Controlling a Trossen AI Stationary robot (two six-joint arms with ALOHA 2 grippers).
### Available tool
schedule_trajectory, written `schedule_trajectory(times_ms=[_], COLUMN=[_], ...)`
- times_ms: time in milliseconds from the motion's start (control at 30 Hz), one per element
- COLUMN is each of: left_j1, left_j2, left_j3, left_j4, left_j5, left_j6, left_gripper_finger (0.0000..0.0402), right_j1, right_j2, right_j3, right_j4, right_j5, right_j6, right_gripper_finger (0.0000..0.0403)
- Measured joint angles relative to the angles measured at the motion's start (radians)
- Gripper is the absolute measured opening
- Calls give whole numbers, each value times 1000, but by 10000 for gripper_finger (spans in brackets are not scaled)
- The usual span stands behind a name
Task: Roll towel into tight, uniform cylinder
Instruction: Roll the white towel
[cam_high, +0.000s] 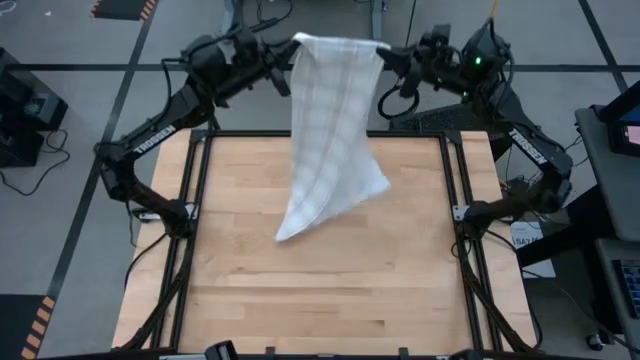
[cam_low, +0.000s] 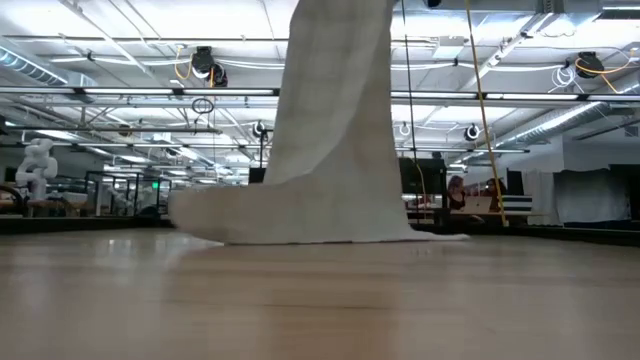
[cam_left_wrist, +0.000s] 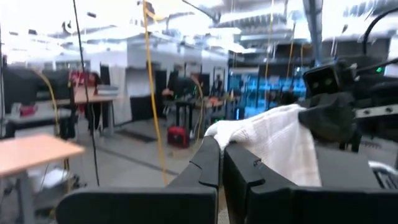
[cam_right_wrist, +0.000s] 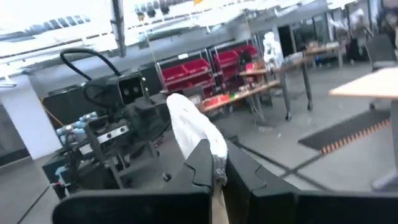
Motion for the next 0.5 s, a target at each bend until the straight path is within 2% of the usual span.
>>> schedule_trajectory(times_ms=[233,500], left_j1=[14,19], left_j2=[37,26], left_j3=[78,84], left_j4=[80,186], left_j5=[16,51], left_j6=[-25,-94], left_gripper_finger=[3,3], right_j1=[-46,-51], right_j2=[143,234], right_j3=[236,444], right_j4=[-2,-63], right_j5=[-58,-105], right_j6=[-16,-8], right_gripper_finger=[4,4])
